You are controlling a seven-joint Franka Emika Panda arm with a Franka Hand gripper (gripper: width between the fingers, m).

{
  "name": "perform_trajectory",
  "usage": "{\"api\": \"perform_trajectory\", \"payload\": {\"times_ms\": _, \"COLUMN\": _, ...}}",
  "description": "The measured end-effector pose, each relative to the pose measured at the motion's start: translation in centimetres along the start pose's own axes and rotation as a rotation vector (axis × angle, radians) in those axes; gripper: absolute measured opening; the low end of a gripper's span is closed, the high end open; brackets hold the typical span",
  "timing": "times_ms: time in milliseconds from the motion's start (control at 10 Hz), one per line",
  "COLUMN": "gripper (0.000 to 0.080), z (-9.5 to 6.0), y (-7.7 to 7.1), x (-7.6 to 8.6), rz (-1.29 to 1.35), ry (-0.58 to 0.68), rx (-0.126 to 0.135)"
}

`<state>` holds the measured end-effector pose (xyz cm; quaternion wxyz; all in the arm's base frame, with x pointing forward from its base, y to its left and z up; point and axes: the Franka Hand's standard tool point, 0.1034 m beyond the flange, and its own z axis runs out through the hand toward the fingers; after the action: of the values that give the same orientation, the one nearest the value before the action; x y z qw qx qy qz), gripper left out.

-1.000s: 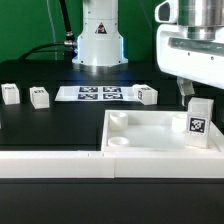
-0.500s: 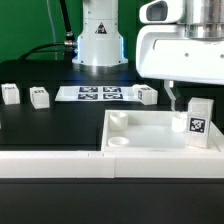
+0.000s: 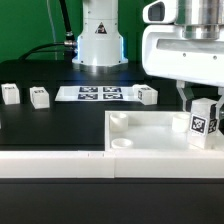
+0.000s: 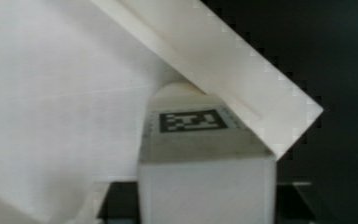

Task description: Assemble square table

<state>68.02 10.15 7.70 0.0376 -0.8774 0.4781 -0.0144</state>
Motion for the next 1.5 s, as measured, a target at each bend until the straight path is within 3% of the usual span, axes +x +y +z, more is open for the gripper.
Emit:
{"api": "perform_trajectory", "payload": {"times_ms": 500, "gripper": 0.0294, "z": 0.1, "y": 0.5, "x": 0.4, "rz": 0.662, "ry": -0.073, "rx": 0.006}}
{"api": "perform_trajectory", "payload": {"times_ms": 700, "gripper": 0.0294, "z": 0.1, "y": 0.2, "x": -0.2, "rz": 1.004, "ry": -0.114, "rx": 0.071}}
{"api": "perform_trajectory", "payload": {"times_ms": 800, "gripper": 0.0294, "z": 0.1, "y": 0.4, "x": -0.1, "rz": 1.079, "ry": -0.130, "rx": 0.086}}
{"api": "perform_trajectory", "payload": {"times_ms": 900, "gripper": 0.0294, "z": 0.1, "y": 0.3, "x": -0.1, "rz": 1.083, "ry": -0.130, "rx": 0.086}}
{"api": "perform_trajectory", "payload": {"times_ms": 1000, "gripper": 0.0398, "z": 0.1, "y": 0.4, "x": -0.1, "rz": 1.077, "ry": -0.129, "rx": 0.086}}
{"api": "perform_trajectory", "payload": {"times_ms": 1100, "gripper": 0.0398, "z": 0.2, "y": 0.4, "x": -0.1, "rz": 1.025, "ry": -0.120, "rx": 0.085}}
{"api": "perform_trajectory", "payload": {"times_ms": 1200, "gripper": 0.0567, "z": 0.1, "y": 0.4, "x": -0.2, "rz": 0.864, "ry": -0.096, "rx": 0.081}}
{"api": "perform_trajectory", "payload": {"times_ms": 1300, "gripper": 0.0567, "z": 0.2, "y": 0.3, "x": -0.2, "rz": 0.652, "ry": -0.066, "rx": 0.072}}
{"api": "perform_trajectory", "payload": {"times_ms": 1400, "gripper": 0.0635, "z": 0.3, "y": 0.2, "x": -0.5, "rz": 0.516, "ry": -0.051, "rx": 0.075}}
{"api": "perform_trajectory", "payload": {"times_ms": 1500, "gripper": 0.0645, "z": 0.3, "y": 0.2, "x": -1.1, "rz": 0.548, "ry": -0.048, "rx": 0.081}}
